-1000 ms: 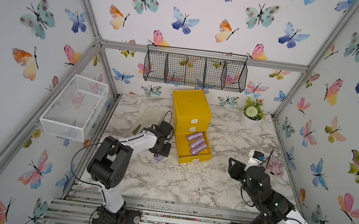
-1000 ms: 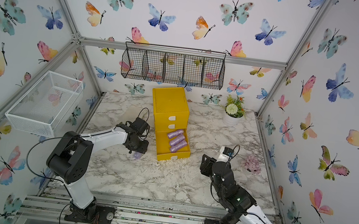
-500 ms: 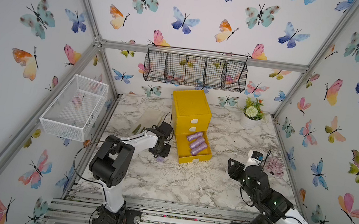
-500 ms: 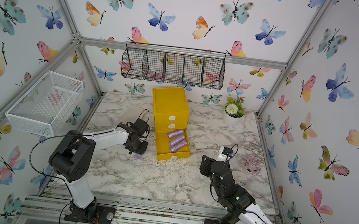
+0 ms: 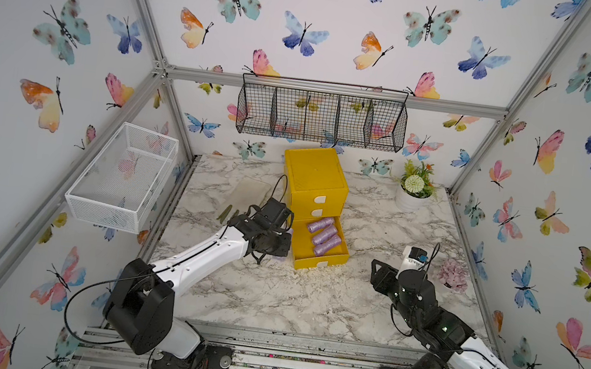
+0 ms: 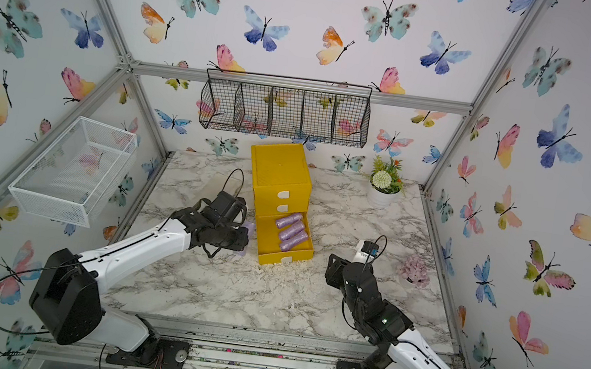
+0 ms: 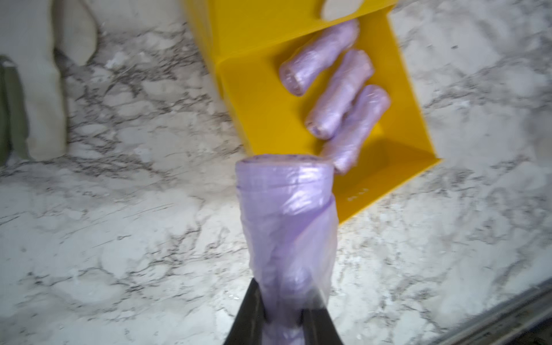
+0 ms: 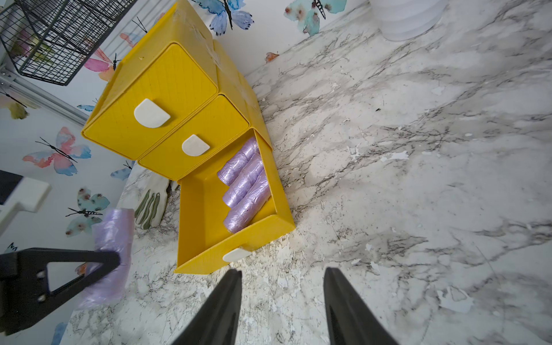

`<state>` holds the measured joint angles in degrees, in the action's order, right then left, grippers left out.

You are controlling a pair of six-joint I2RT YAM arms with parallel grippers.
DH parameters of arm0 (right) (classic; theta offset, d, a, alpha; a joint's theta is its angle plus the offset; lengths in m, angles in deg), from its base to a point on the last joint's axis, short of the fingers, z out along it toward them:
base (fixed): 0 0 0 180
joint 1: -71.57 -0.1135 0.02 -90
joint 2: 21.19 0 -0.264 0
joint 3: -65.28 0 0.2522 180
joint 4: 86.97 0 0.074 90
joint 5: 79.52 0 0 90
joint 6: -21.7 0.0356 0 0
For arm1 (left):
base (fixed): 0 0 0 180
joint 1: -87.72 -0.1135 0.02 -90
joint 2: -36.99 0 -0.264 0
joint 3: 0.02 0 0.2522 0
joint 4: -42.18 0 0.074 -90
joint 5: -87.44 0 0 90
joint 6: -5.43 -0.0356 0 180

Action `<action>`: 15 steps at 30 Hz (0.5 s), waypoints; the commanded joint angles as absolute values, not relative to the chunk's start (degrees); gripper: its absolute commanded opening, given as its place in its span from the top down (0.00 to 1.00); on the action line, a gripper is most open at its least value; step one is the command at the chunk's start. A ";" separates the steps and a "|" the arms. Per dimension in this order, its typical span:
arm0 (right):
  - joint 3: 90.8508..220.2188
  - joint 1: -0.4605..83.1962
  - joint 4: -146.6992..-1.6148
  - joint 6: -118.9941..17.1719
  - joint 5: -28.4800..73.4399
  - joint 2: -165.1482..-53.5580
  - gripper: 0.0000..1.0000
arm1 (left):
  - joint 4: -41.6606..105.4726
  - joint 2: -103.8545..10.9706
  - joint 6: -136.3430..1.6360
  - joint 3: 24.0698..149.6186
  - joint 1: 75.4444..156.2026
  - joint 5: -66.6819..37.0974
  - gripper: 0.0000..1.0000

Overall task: Sort the rolls of trash bags by color and place them into the drawer
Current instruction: Pick up the roll of trash bags from the center of the board, then place the roll of trash bags in the drawer.

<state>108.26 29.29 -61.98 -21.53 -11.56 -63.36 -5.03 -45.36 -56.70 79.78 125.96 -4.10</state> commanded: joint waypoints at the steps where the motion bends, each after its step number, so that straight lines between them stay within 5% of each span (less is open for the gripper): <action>1: 108.39 29.73 -63.05 -21.71 -11.22 -62.77 0.50 | -3.62 -46.80 -46.21 83.13 128.30 -3.64 0.91; 15: 108.05 29.73 -57.59 -22.24 -14.78 -56.20 0.50 | 10.36 -54.18 -27.58 83.15 130.35 -4.08 0.96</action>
<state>108.26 29.29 -59.86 -21.60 -13.00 -56.76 6.05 -52.92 -32.70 83.50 130.01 -5.04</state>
